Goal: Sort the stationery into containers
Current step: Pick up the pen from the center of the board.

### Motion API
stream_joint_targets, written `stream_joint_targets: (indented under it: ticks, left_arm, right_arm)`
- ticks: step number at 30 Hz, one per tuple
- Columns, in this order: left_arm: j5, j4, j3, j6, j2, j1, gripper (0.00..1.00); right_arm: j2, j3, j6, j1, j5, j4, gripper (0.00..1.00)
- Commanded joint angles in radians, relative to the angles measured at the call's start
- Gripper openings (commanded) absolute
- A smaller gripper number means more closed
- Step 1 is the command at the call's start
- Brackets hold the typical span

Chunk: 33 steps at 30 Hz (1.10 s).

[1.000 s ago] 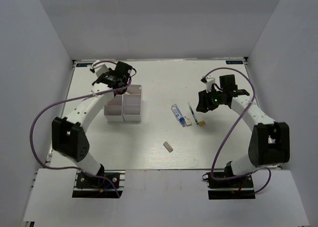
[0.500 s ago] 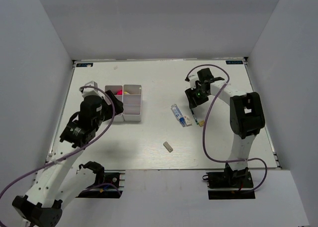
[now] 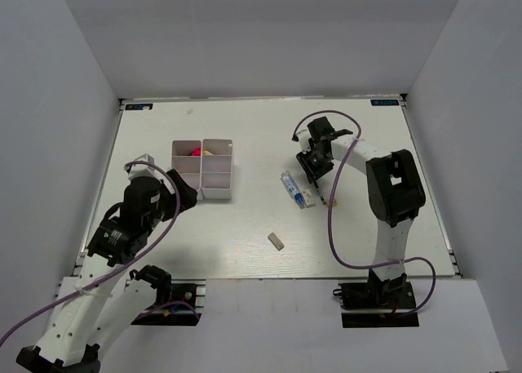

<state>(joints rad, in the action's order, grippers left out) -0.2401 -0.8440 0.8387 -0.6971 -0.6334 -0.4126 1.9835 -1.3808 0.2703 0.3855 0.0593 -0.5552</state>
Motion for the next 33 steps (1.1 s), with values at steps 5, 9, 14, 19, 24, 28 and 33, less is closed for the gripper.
stream_joint_targets:
  ticks: [5, 9, 14, 19, 24, 28, 33]
  left_arm:
    - [0.024, -0.099, 0.014, -0.053, 0.028, -0.002, 1.00]
    - [0.010, -0.133, 0.014, -0.093, 0.075, -0.002, 1.00]
    - [-0.034, -0.142, 0.100, -0.102, 0.086, -0.002, 1.00]
    - [-0.044, -0.132, 0.154, -0.102, 0.075, -0.002, 1.00]
    - [-0.044, -0.112, 0.163, -0.128, 0.073, -0.002, 1.00]
    - [-0.024, -0.087, 0.212, -0.150, 0.083, -0.002, 1.00]
    - [-0.024, -0.127, 0.286, -0.150, 0.060, -0.002, 1.00]
  right_arm:
    - [0.041, -0.015, -0.026, 0.015, -0.004, -0.057, 0.24]
    - [0.017, -0.017, 0.016, 0.009, 0.010, -0.068, 0.10]
    - [-0.023, -0.136, 0.121, 0.007, 0.089, -0.135, 0.00]
    - [-0.015, -0.493, 0.171, 0.022, 0.385, -0.250, 0.00]
    - [0.052, -0.719, 0.145, 0.088, 0.637, -0.233, 0.00]
    - [0.092, -0.784, 0.107, 0.197, 0.819, -0.042, 0.00]
    - [0.143, -0.798, -0.023, 0.326, 0.850, 0.231, 0.00]
